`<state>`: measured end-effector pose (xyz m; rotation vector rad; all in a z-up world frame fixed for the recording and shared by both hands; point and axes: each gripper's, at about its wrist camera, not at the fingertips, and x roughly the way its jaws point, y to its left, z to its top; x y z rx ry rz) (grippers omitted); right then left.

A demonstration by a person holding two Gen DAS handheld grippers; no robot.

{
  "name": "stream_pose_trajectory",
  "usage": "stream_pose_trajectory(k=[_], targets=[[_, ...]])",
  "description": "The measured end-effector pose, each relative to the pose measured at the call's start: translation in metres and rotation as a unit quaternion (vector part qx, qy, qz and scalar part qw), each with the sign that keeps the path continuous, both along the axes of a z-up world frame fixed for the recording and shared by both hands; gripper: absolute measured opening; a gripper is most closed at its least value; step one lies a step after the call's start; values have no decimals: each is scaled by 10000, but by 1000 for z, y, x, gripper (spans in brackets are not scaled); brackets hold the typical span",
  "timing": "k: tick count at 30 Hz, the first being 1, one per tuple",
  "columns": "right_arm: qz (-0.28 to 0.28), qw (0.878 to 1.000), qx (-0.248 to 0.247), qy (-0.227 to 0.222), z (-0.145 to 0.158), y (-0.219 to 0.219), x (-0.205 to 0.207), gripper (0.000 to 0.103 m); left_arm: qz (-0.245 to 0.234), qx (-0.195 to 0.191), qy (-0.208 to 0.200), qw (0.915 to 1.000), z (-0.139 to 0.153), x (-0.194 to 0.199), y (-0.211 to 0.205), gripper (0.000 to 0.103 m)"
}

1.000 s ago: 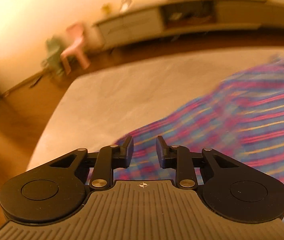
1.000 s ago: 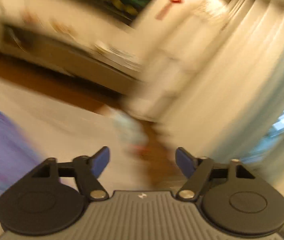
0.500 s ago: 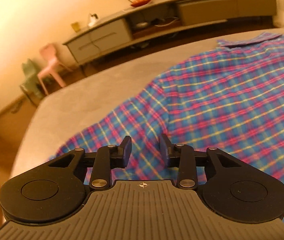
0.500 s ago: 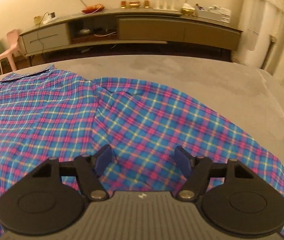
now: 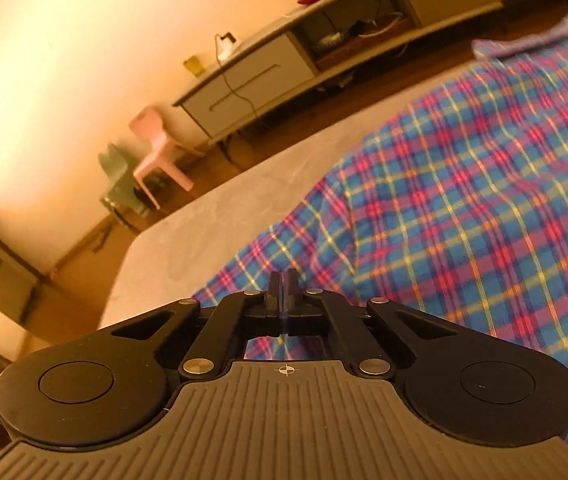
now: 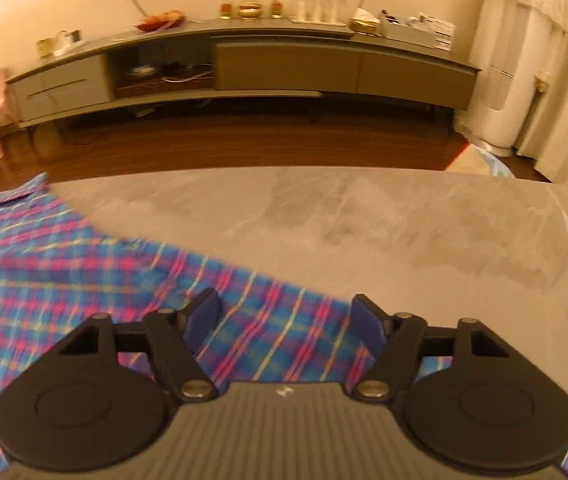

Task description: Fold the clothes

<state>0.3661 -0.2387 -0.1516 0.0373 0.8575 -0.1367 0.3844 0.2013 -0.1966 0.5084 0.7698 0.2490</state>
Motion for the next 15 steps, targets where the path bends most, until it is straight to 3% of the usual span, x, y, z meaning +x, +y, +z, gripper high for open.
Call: stream_pose_trajectory(k=[1,2,4,6,11,15], targets=[[81,9998,133,-77,6,2,-14,63,80,-169,-19,9998,5,0,7,1],[162,9994,266,-153,13,4,-27,52,185,-440,-31,9989,14,-4,16,31],[323,9976,532,-306,25,7,-55,55,155,-1053,-179,9942,31,-29,32,66],[512,9945,795,-452,37,12,-84,63,64,-1516,-242,9881,45,-60,47,65],[1888,9747,1163,-275,28,58,-245,67,-379,-2258,-84,9734,70,-186,69,71],[2219,9719,791,7,5,80,-311,61,-810,-2646,361,9603,61,-275,61,71]])
